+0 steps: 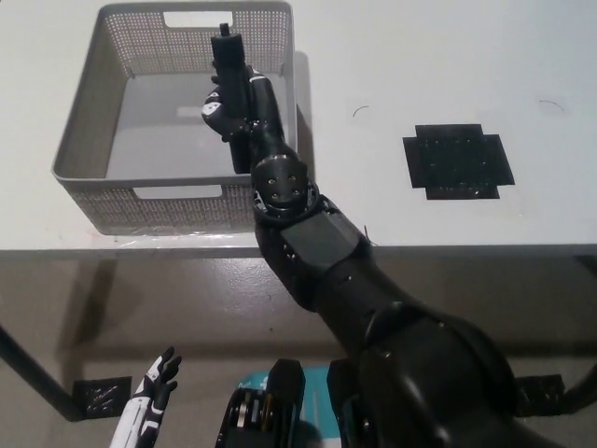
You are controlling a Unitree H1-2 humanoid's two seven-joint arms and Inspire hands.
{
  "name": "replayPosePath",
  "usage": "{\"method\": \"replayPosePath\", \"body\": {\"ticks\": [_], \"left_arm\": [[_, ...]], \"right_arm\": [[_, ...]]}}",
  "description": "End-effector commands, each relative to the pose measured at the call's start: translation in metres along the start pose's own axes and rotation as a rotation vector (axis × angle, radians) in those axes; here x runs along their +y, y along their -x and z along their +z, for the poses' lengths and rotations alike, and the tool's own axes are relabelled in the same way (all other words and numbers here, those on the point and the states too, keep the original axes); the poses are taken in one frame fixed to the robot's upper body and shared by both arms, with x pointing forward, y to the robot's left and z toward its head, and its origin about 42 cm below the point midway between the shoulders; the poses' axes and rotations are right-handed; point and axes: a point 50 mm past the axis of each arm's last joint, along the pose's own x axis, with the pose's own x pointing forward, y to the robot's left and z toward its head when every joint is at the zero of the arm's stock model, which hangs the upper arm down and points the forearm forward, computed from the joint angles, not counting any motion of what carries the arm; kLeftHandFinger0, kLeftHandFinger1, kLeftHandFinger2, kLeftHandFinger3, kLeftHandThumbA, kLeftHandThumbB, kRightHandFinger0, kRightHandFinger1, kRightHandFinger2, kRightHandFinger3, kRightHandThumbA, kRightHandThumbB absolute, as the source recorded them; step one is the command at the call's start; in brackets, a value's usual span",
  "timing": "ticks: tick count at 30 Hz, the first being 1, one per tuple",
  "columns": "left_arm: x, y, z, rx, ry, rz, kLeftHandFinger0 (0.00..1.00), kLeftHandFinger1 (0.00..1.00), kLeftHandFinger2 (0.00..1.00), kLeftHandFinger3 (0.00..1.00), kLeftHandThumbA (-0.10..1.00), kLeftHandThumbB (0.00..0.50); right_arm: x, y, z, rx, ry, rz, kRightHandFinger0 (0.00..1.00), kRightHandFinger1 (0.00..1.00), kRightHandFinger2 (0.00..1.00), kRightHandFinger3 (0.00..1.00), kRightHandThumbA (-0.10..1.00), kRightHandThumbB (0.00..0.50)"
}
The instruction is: Use the right hand to pick up a electric screw driver and put it into a container on the left side
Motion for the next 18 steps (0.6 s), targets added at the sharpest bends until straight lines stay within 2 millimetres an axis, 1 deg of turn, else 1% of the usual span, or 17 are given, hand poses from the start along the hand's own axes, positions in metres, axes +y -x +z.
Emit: {"method": "replayPosePath", "body": {"ticks": [1,2,3,4,5,6,7,8,9,10,12,16,18], "left_arm": [[0.003,-0.003,0.011,-0.054,-0.013,-0.018,1.0,1.0,1.0,1.0,1.0,0.121],[0.004,-0.003,0.011,-0.05,-0.026,-0.022,1.0,1.0,1.0,1.0,1.0,0.122],[0.003,-0.003,0.011,-0.05,-0.024,-0.02,1.0,1.0,1.0,1.0,1.0,0.117],[0.003,-0.002,0.01,-0.049,-0.024,-0.022,1.0,1.0,1.0,1.0,1.0,0.116],[0.003,-0.002,0.011,-0.05,-0.026,-0.024,1.0,1.0,1.0,1.0,1.0,0.116],[0.003,-0.001,0.01,-0.049,-0.027,-0.025,1.0,1.0,1.0,1.0,1.0,0.118],[0.003,-0.001,0.01,-0.048,-0.029,-0.025,1.0,1.0,1.0,1.0,1.0,0.124],[0.002,-0.001,0.01,-0.048,-0.028,-0.026,1.0,1.0,1.0,1.0,1.0,0.118],[0.002,-0.001,0.011,-0.046,-0.023,-0.025,1.0,1.0,1.0,1.0,1.0,0.115],[0.002,0.0,0.011,-0.046,-0.018,-0.024,1.0,1.0,1.0,1.0,1.0,0.105],[0.001,-0.002,0.011,-0.047,-0.015,-0.026,1.0,1.0,1.0,1.0,1.0,0.104],[0.0,-0.002,0.01,-0.051,-0.028,-0.029,1.0,1.0,1.0,1.0,1.0,0.1],[-0.001,-0.002,0.01,-0.045,-0.032,-0.035,1.0,1.0,1.0,1.0,1.0,0.116]], "right_arm": [[0.001,-0.01,0.042,-0.134,-0.054,0.055,0.33,0.37,0.57,0.76,0.18,0.176],[-0.002,-0.011,0.04,-0.131,-0.064,0.087,0.62,0.7,0.95,1.0,0.28,0.162],[-0.003,-0.011,0.038,-0.135,-0.058,0.112,0.73,0.83,1.0,1.0,0.38,0.178],[-0.005,-0.012,0.037,-0.141,-0.047,0.128,0.92,0.99,1.0,1.0,0.5,0.224],[-0.005,-0.012,0.037,-0.148,-0.035,0.143,1.0,1.0,1.0,1.0,0.54,0.216],[-0.007,-0.012,0.037,-0.153,-0.027,0.165,1.0,1.0,1.0,1.0,0.61,0.243],[-0.007,-0.012,0.036,-0.155,-0.028,0.177,1.0,1.0,1.0,1.0,0.64,0.257],[-0.008,-0.013,0.036,-0.153,-0.019,0.187,1.0,1.0,1.0,1.0,0.71,0.28],[-0.009,-0.013,0.036,-0.154,-0.01,0.193,1.0,1.0,1.0,1.0,0.75,0.289],[-0.009,-0.013,0.036,-0.153,-0.009,0.197,1.0,1.0,1.0,1.0,0.76,0.299],[-0.012,-0.014,0.036,-0.154,-0.001,0.199,1.0,1.0,1.0,1.0,0.79,0.324],[-0.014,-0.014,0.037,-0.17,0.002,0.202,1.0,1.0,1.0,1.0,0.81,0.317],[-0.016,-0.015,0.038,-0.182,0.01,0.203,1.0,1.0,1.0,1.0,0.83,0.309]]}}
